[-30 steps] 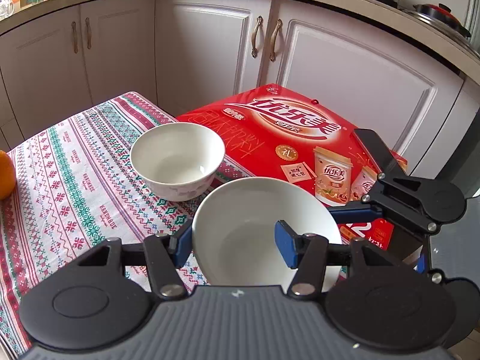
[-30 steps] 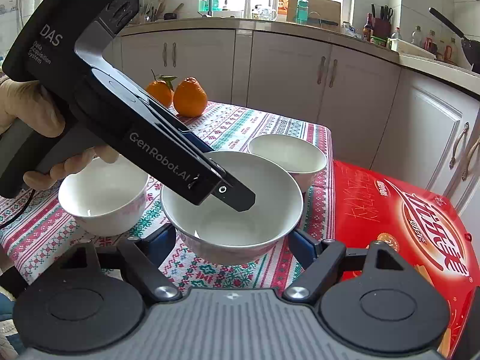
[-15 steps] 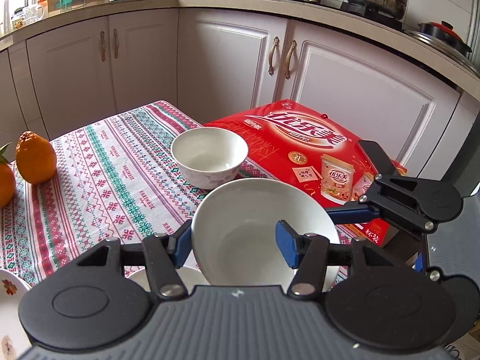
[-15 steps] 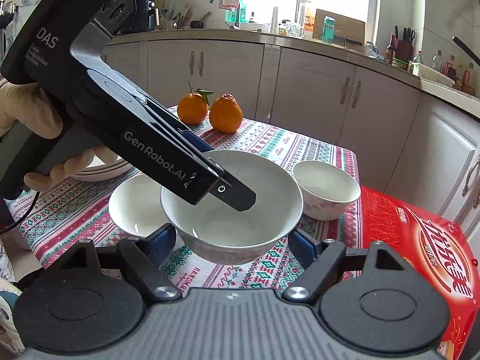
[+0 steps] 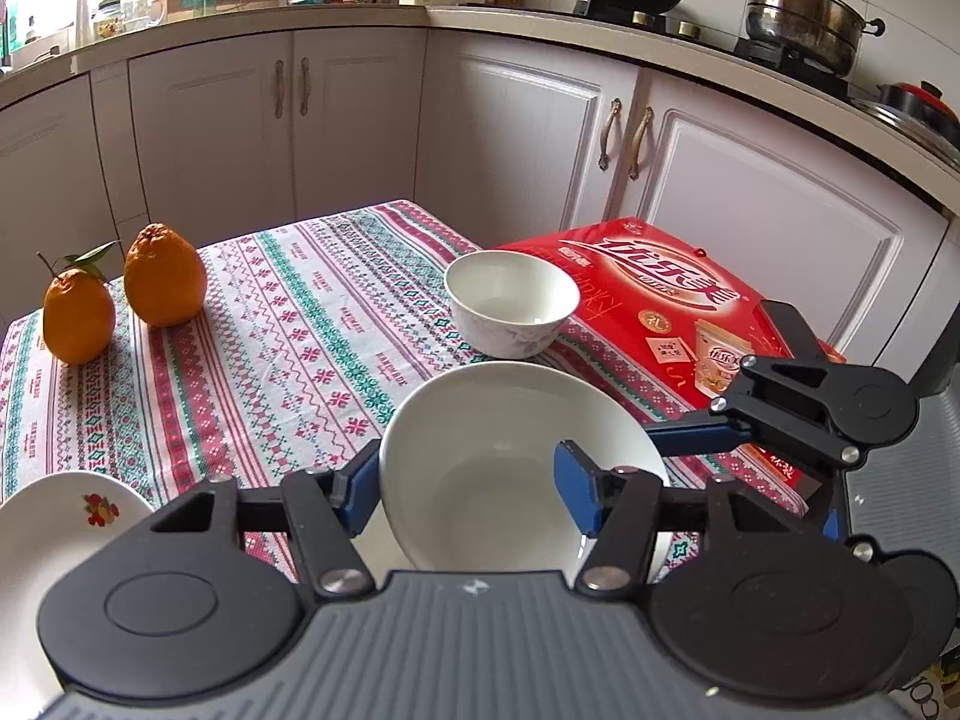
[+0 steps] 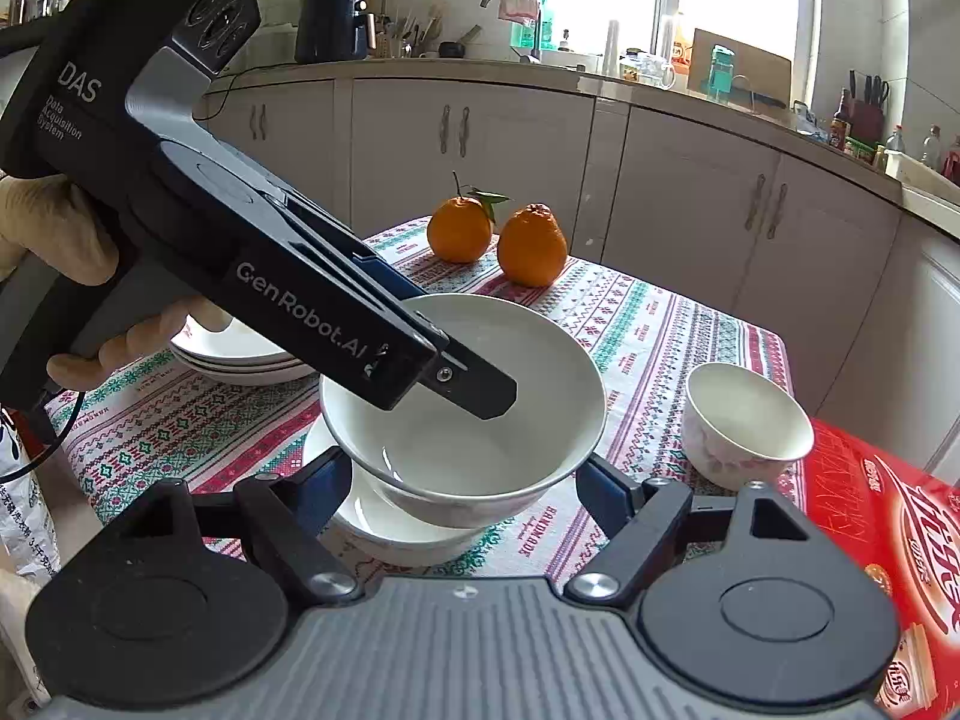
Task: Organize plates and bowls
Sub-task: 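Carry the white bowl with the left gripper over the bowl beside the right gripper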
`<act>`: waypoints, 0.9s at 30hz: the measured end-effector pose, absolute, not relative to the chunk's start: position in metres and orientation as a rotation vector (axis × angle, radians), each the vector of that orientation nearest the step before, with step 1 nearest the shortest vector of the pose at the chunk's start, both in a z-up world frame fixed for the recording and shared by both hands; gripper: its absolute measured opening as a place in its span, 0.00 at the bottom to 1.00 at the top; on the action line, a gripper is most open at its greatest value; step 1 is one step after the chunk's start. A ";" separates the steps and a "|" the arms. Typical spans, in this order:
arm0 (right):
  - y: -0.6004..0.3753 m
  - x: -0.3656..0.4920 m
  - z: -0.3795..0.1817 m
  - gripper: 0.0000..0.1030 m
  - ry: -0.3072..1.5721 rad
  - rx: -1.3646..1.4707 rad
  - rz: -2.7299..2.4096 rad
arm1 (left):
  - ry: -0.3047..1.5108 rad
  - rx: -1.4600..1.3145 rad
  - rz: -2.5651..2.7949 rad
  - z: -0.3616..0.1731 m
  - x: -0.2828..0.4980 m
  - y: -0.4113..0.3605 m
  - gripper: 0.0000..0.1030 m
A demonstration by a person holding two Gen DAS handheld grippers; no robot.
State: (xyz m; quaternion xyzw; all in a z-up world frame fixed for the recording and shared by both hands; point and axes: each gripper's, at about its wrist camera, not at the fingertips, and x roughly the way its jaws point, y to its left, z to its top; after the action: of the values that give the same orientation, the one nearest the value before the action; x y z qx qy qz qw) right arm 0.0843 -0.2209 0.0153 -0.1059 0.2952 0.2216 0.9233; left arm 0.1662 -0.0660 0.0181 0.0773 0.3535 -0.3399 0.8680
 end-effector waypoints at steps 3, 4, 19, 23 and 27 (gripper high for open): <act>-0.214 0.088 0.012 0.83 0.618 -0.214 0.473 | 0.754 0.150 -0.694 0.013 0.169 -0.059 0.58; -0.213 0.090 0.011 0.83 0.622 -0.213 0.477 | 0.758 0.146 -0.690 0.011 0.170 -0.057 0.58; -0.207 0.103 -0.003 0.83 0.685 -0.192 0.495 | 0.795 0.114 -0.682 -0.008 0.176 -0.051 0.61; -0.208 0.105 -0.007 0.83 0.697 -0.189 0.499 | 0.797 0.111 -0.687 -0.011 0.176 -0.050 0.61; -0.209 0.108 -0.010 0.83 0.706 -0.179 0.501 | 0.799 0.119 -0.686 -0.013 0.176 -0.051 0.61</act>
State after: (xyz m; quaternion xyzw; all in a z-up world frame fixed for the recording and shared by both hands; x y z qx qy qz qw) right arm 0.1079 -0.2087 -0.0100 -0.0864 0.3417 0.2425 0.9038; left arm 0.1756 -0.0509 -0.0132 0.0566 0.3809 -0.3270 0.8630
